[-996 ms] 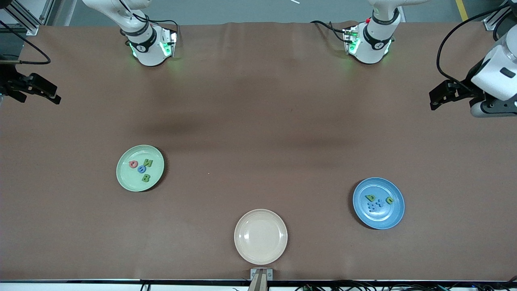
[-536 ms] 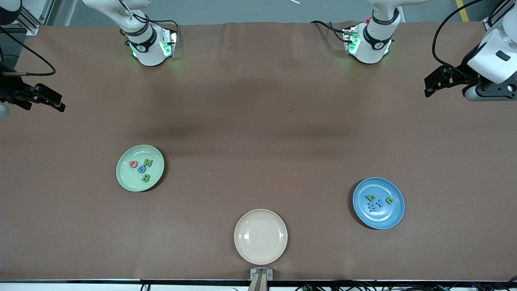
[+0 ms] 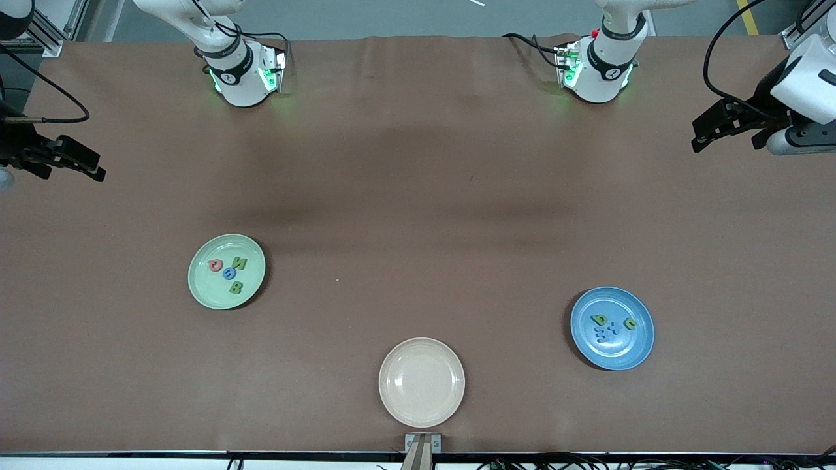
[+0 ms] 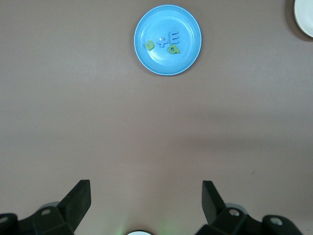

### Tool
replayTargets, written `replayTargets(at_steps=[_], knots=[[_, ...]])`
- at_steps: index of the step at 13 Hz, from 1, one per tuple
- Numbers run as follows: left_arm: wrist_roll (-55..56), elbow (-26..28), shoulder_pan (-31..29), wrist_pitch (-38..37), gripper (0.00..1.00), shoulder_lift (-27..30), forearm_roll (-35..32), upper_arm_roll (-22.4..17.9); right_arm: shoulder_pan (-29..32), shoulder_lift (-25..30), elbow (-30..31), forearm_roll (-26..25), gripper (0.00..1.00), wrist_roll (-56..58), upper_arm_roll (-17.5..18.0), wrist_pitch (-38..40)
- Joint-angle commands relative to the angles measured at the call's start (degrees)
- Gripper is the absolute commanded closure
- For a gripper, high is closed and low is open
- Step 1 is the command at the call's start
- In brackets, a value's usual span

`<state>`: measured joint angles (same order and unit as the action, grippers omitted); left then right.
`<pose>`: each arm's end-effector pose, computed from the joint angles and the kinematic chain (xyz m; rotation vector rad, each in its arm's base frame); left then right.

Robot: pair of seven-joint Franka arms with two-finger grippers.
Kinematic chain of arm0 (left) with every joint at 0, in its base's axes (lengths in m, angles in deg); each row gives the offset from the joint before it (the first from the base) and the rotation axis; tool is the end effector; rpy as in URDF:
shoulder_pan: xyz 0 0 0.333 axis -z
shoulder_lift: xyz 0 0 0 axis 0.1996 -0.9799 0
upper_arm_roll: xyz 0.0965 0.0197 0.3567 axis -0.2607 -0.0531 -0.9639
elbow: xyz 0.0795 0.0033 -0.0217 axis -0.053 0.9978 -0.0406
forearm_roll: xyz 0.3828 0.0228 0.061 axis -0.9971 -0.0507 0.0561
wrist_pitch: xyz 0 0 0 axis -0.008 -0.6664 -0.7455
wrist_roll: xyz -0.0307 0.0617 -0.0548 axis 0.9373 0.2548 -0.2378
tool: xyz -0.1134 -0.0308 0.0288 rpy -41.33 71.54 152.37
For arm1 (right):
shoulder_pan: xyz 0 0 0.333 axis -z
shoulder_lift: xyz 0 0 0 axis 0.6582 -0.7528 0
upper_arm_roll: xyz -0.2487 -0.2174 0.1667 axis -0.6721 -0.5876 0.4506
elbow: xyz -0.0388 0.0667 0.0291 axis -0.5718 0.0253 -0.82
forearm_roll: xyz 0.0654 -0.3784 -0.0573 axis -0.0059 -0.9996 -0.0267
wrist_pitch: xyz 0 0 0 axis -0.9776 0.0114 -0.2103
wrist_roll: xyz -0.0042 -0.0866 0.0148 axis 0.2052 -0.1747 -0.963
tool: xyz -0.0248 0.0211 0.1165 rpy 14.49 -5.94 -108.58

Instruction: Sort upper and lower case letters into plates

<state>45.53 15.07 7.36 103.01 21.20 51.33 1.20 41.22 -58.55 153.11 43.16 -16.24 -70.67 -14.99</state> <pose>0.5044 -0.0588 0.6876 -3.1349 -0.0553 0.0103 0.5221 -0.0379 0.6438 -3.1304 0.1136 0.0091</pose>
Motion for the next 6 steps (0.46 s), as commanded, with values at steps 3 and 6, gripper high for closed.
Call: replayTargets(at_steps=[3,6], knots=[[0.25,-2.06,0.20,-0.18,0.00,-0.85,-0.69,-0.06,0.47,0.25,-0.25,0.86,0.00,0.32,0.44,0.34],[0.69,-1.89,0.20,-0.53,0.00,-1.11,-0.78,0.03,0.30,0.17,-0.08,0.86,0.00,0.41,0.44,0.43]])
